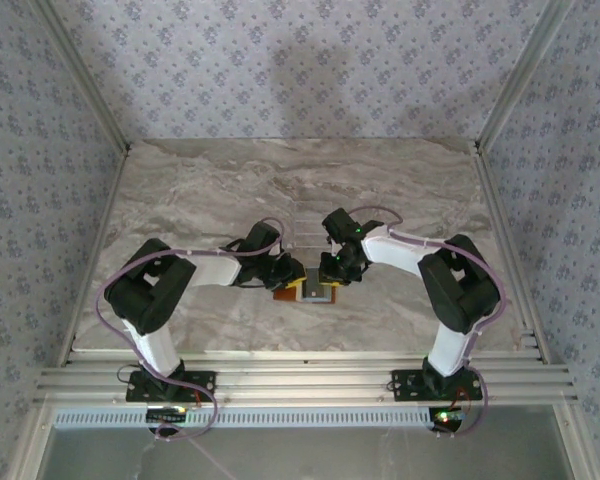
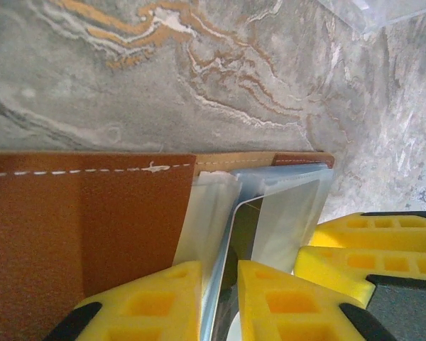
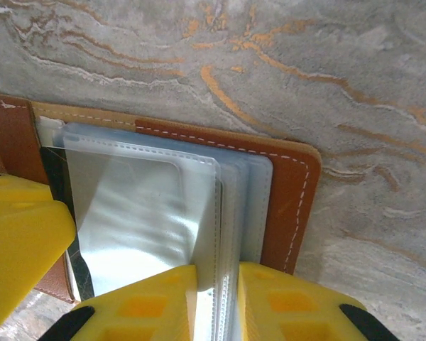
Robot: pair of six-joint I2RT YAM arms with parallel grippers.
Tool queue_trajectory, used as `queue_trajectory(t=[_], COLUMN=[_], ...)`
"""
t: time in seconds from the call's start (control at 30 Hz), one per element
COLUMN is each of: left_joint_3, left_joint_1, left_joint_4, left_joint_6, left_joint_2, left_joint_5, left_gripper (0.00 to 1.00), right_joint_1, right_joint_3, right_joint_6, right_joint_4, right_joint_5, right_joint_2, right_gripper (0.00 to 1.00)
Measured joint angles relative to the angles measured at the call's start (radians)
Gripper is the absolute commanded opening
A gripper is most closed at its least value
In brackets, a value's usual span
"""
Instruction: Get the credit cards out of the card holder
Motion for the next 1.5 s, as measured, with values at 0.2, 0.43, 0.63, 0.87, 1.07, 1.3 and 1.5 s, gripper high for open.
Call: queue_trajectory(t=[0.2, 0.43, 0.63, 0.87, 1.07, 1.3, 1.5], left_joint_3=[-0.003, -0.003, -0.007, -0.007, -0.007, -0.006, -0.006], left_joint_1=[0.000, 0.000, 0.000, 0.000, 0.000, 0.000, -0.005], left_joint_4=[0.017, 0.018, 0.015, 0.014, 0.015, 0.015, 0.016], left_joint_6=[-0.008, -0.007, -0.002, 0.012, 0.012, 0.012, 0.012], left_joint_2=[0.000, 0.000, -0.002, -0.004, -0.004, -0.004, -0.003], left_joint_5=[0.004, 0.004, 0.001, 0.000, 0.004, 0.004, 0.003], left_gripper=[0.18, 0.14, 0.10, 0.09, 0.09, 0.09, 0.09], right_joint_1=[0.003, 0.003, 0.003, 0.005, 0.007, 0.009, 0.010], right_joint_3=[0.006, 0.012, 0.014, 0.012, 0.005, 0.004, 0.008], right_joint_6=[-0.012, -0.019, -0.019, -0.011, -0.007, -0.008, -0.010], right_joint_4=[-0.007, -0.016, -0.019, -0.023, -0.031, -0.033, -0.036], right_joint_5=[0.001, 0.001, 0.007, 0.032, 0.046, 0.047, 0.050], right_joint_2=[0.005, 0.009, 0.010, -0.006, -0.028, -0.017, 0.002], right_gripper=[0.27, 0.27, 0.28, 0.38, 0.48, 0.52, 0.38])
